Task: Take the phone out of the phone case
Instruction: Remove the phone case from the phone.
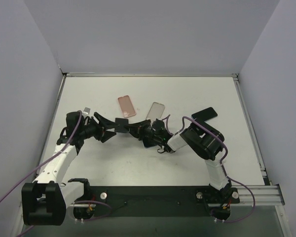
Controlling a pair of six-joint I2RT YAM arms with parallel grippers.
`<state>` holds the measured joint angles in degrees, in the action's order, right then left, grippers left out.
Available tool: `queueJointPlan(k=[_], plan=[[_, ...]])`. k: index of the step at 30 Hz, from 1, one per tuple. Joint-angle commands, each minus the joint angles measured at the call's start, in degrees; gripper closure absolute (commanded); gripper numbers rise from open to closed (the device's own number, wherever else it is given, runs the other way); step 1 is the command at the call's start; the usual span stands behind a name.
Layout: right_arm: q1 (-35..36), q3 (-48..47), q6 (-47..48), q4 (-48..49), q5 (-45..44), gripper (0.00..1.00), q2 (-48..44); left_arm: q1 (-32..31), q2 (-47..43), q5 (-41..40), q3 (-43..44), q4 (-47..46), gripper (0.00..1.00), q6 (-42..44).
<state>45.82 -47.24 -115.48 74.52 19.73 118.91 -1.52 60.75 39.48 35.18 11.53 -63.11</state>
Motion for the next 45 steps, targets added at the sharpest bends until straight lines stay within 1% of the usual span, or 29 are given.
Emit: queueJointPlan(k=[1, 2, 3, 5, 6, 9, 12, 16, 19, 23, 25, 31, 34, 35, 37, 41, 45], plan=[[-0.3, 0.8, 1.0, 19.9, -2.0, 1.00, -2.3, 0.1, -1.4, 3.0, -2.3, -9.7, 0.32, -15.6], [-0.3, 1.2, 1.0, 20.1, -2.1, 1.00, -2.1, 0.1, -1.3, 3.3, -3.8, -13.7, 0.34, -16.8], [-0.4, 1.4, 0.9, 20.5, -2.4, 1.00, -2.0, 0.1, -1.2, 3.7, -4.7, -15.4, 0.36, -19.0], [-0.3, 1.5, 0.4, 21.0, -2.5, 1.00, -1.7, 0.1, -1.0, 4.1, -6.7, -19.4, 0.41, -20.6], [-0.4, 1.5, 0.4, 21.0, -2.5, 1.00, -1.7, 0.1, -0.9, 4.1, -6.9, -19.9, 0.42, -21.1], [-0.4, 1.4, 0.3, 21.0, -2.6, 1.00, -1.8, 0.1, -0.9, 3.8, -7.1, -19.4, 0.42, -20.6], [-0.5, 1.2, 0.3, 21.0, -2.8, 1.00, -1.8, 0.1, -0.6, 3.4, -7.3, -19.0, 0.37, -20.2], [-0.5, 1.5, 0.3, 21.0, -3.4, 1.00, -1.8, 0.1, -0.3, 2.9, -8.7, -19.9, 0.37, -20.8], [-0.6, 1.7, 0.5, 21.0, -3.6, 1.00, -2.2, 0.5, -0.3, 2.1, -9.9, -18.0, 0.38, -20.6], [-1.0, 1.9, 0.7, 21.0, -3.6, 1.00, -2.7, 1.2, -0.7, 0.2, -11.0, -11.7, 0.38, -20.1], [-1.0, 2.0, 0.8, 21.0, -3.8, 1.00, -2.7, 1.2, -0.7, -0.1, -12.1, -11.7, 0.38, -21.1], [-1.0, 1.7, 0.8, 21.0, -4.2, 1.00, -2.6, 1.2, -0.2, -0.8, -14.3, -16.1, 0.38, -24.1], [-1.0, 1.4, 0.7, 21.0, -4.3, 1.00, -2.7, 1.2, 0.6, -2.0, -14.3, -17.1, 0.42, -24.1], [-0.9, 1.4, 0.8, 21.0, -4.3, 1.00, -2.8, 1.2, 0.9, -2.3, -14.3, -18.6, 0.43, -24.2], [-0.9, 1.2, 0.8, 21.0, -4.2, 1.00, -2.8, 1.2, 1.8, -3.4, -14.3, -19.8, 0.47, -24.6], [-1.0, 1.2, 0.7, 21.0, -4.3, 1.00, -2.8, 1.2, 3.9, -4.2, -13.9, -24.1, 0.50, -25.5], [-1.0, 1.3, 0.7, 21.0, -4.3, 1.00, -2.8, 1.2, 6.7, -4.2, -13.3, -25.6, 0.51, -25.5]])
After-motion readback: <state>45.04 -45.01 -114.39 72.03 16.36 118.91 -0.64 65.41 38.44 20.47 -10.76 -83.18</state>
